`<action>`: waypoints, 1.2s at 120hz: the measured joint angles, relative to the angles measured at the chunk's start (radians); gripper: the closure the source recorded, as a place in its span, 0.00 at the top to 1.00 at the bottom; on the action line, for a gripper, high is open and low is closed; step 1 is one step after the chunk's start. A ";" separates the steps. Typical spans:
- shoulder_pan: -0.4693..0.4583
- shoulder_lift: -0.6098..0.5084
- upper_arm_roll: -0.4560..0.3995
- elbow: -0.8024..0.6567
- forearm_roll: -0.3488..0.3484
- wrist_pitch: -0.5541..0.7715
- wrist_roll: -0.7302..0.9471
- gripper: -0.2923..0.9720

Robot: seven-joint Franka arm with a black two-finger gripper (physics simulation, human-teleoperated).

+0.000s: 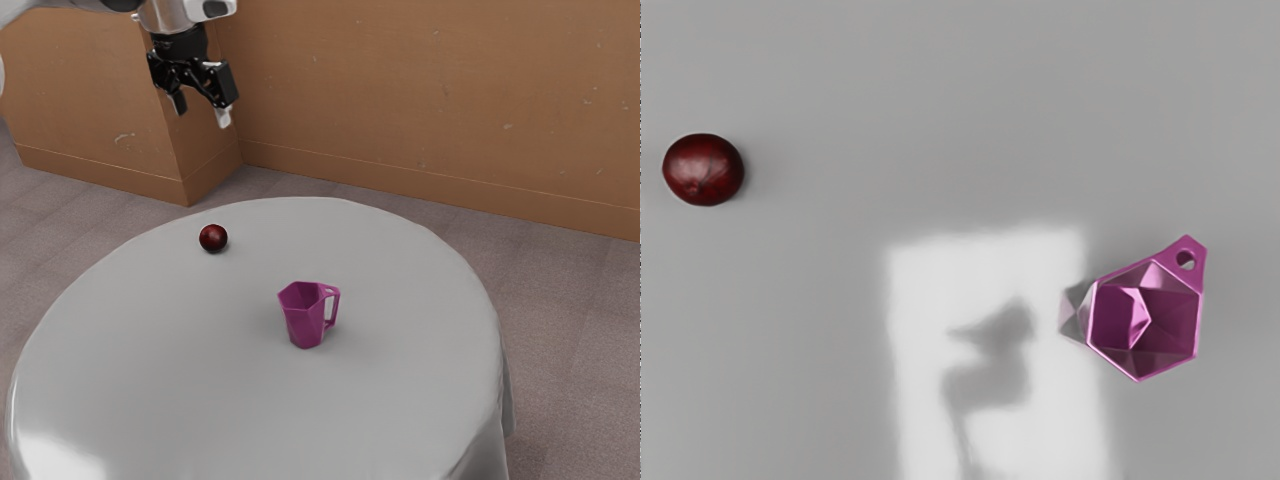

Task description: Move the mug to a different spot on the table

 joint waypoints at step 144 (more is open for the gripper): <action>-0.185 0.460 -0.061 0.010 0.043 0.140 0.522 0.77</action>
